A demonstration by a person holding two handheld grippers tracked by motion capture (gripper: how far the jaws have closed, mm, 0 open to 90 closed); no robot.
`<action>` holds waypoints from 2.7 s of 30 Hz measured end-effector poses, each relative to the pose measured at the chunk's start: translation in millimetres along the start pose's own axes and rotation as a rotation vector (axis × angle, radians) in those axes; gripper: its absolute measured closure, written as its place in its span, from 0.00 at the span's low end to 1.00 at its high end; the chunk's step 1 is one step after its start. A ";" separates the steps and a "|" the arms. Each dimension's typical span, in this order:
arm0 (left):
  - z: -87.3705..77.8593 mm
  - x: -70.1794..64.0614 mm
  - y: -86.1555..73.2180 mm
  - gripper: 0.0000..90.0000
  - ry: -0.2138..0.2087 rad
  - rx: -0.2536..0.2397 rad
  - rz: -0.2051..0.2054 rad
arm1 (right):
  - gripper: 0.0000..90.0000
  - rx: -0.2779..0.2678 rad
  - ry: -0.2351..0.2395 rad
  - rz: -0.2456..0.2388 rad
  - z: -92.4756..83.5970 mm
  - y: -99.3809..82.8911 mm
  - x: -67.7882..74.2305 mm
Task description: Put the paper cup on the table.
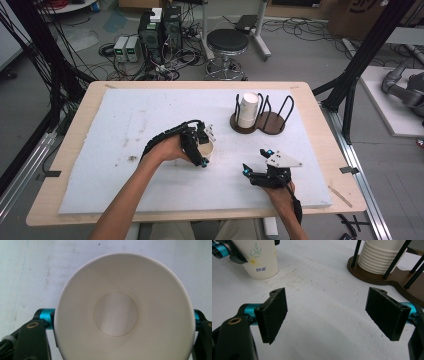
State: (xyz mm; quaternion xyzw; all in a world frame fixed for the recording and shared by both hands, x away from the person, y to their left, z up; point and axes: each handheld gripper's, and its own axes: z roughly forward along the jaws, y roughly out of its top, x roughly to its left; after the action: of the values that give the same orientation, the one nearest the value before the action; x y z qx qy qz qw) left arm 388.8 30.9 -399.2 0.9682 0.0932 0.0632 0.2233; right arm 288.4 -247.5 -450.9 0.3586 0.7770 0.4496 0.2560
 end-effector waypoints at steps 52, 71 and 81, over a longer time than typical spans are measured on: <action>-60.5 -7.0 -116.5 0.13 0.089 -0.258 -0.227 | 0.20 0.001 -0.017 -0.014 0.0 -0.1 2.4; -76.0 -23.2 -183.9 0.13 0.156 -0.406 -0.357 | 0.20 -0.006 -0.011 -0.002 -0.3 -0.4 0.9; -75.5 -32.2 -208.0 0.13 0.217 -0.503 -0.436 | 0.20 -0.010 -0.009 0.000 -0.7 -0.6 0.7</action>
State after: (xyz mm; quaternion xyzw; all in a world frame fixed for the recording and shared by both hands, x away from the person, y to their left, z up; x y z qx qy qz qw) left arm 313.4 239.5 -426.8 0.8280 0.3025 0.1378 0.4516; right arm 287.3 -247.5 -451.1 0.3595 0.7736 0.4519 0.2611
